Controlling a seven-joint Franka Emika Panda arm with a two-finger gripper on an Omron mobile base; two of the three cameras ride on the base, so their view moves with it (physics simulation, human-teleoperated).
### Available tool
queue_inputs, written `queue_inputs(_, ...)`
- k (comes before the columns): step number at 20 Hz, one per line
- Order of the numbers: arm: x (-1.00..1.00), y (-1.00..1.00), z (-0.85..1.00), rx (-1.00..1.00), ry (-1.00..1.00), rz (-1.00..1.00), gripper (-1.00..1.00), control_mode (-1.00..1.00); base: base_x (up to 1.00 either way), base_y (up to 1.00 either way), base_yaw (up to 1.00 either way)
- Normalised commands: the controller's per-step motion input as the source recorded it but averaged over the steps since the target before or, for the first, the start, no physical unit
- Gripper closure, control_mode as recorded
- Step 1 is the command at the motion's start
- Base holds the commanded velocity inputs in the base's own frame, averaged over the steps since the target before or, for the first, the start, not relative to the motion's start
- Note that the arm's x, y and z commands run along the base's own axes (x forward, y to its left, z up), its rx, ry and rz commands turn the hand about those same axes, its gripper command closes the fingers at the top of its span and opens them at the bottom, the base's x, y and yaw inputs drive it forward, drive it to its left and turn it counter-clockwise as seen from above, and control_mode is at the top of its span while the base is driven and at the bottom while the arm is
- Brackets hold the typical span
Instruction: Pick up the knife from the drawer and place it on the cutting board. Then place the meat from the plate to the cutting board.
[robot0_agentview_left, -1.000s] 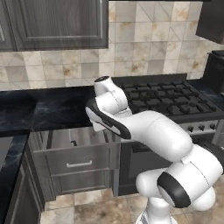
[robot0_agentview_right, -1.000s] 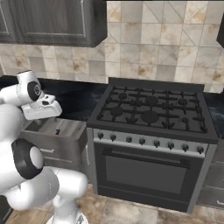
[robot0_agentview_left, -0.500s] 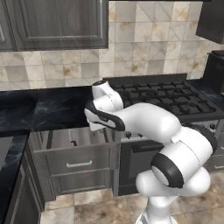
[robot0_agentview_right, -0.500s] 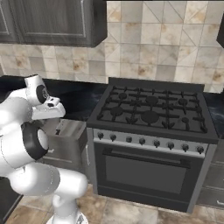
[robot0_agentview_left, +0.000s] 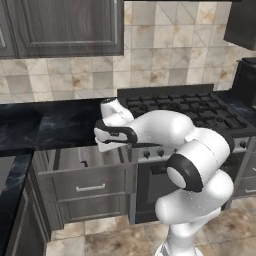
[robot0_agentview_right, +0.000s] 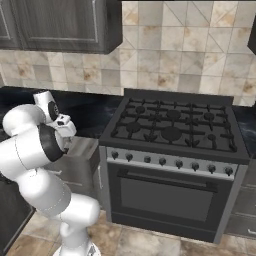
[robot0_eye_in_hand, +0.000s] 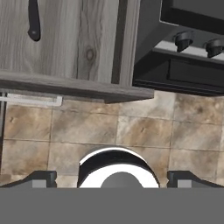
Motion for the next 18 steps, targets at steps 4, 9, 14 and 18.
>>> queue_inputs(4,0.07,0.08,-0.24,0.00,0.02,0.00,-1.00,-1.00,0.00,0.00,0.00)
queue_inputs(9,0.00,0.00,-0.13,0.00,0.03,0.00,-1.00,-1.00,0.00,0.00,0.00)
queue_inputs(14,0.00,0.00,-0.11,0.00,0.05,0.00,-1.00,-1.00,0.00,0.00,0.00)
queue_inputs(18,0.00,0.00,-0.05,0.00,0.04,0.00,-1.00,-1.00,0.00,0.00,0.00)
